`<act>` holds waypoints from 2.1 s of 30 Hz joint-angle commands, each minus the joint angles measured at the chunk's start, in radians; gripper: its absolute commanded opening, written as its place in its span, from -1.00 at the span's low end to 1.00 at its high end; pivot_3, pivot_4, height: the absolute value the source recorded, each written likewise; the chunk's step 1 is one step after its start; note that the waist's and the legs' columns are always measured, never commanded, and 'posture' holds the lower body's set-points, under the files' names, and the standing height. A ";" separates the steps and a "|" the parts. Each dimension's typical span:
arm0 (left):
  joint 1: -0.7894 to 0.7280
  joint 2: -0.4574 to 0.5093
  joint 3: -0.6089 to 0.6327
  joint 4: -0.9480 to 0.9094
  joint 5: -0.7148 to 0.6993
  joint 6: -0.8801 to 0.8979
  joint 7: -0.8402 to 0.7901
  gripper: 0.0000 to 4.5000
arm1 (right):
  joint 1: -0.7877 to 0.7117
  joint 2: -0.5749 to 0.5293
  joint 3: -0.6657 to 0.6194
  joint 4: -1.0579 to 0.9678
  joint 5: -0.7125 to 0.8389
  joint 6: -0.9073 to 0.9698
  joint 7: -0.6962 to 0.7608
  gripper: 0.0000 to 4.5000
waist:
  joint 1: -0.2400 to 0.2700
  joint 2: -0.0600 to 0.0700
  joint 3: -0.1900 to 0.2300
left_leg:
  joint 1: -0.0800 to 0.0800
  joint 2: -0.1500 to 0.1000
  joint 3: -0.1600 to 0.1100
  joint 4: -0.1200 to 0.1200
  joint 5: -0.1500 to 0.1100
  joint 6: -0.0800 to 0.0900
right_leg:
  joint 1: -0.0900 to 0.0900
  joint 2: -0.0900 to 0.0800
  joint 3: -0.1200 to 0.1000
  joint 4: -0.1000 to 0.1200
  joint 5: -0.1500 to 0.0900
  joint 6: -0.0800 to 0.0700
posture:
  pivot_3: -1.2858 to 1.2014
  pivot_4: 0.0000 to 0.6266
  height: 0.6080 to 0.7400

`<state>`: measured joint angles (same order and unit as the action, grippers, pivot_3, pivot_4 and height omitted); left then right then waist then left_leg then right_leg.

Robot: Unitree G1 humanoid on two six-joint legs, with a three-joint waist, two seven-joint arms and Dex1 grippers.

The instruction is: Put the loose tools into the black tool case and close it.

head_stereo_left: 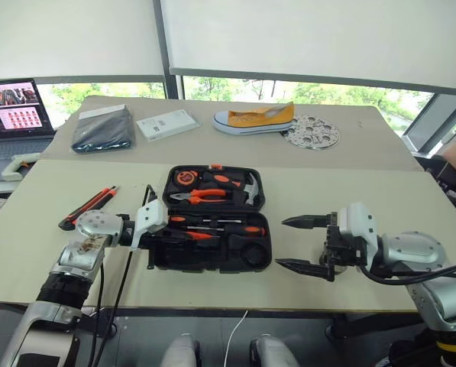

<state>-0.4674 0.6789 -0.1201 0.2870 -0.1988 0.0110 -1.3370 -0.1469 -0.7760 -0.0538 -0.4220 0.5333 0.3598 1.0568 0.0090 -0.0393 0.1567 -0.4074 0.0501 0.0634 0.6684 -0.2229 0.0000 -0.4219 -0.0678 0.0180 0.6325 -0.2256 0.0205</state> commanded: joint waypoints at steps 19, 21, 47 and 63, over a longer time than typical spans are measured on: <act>-0.023 -0.045 0.002 0.050 0.011 0.067 0.109 -0.98 | 0.008 0.016 -0.024 -0.040 0.051 0.011 -0.035 1.00 | 0.001 0.001 0.000 | 0.001 0.001 0.000 0.009 0.001 0.001 | 0.000 0.000 0.001 0.009 -0.002 0.005 | 0.03 -0.52 1.00; -0.021 -0.037 -0.023 0.053 0.042 0.077 0.114 -0.98 | 0.013 0.014 -0.025 -0.038 0.052 0.009 -0.034 1.00 | 0.001 0.001 0.000 | 0.001 0.001 0.000 0.009 0.001 0.001 | 0.000 0.000 0.001 0.009 -0.002 0.005 | 0.03 -0.52 1.00; 0.607 -0.026 0.780 -0.046 -0.267 -0.135 0.421 0.97 | 0.064 0.274 -0.063 0.127 0.034 -0.424 0.061 1.00 | -0.020 0.001 0.000 | 0.002 0.002 0.000 0.005 0.001 0.001 | -0.002 -0.006 -0.002 0.008 -0.003 0.004 | 0.03 -0.52 1.00; 0.557 0.100 0.763 -0.047 -0.306 0.268 0.594 0.97 | 0.034 0.283 0.005 0.046 0.029 -0.423 0.009 1.00 | 0.009 -0.002 0.000 | 0.002 0.002 0.001 0.005 -0.004 -0.008 | -0.003 -0.010 -0.007 0.008 -0.008 -0.001 | 0.03 -0.52 1.00</act>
<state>0.1520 0.7211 0.6821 0.2674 -0.5110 0.2313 -0.7360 -0.0913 -0.4882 -0.0418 -0.3228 0.5339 -0.0780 1.0883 0.0177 -0.0411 0.1567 -0.4059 0.0520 0.0640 0.6730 -0.2274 -0.0080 -0.4258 -0.0773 0.0106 0.6402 -0.2336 0.0192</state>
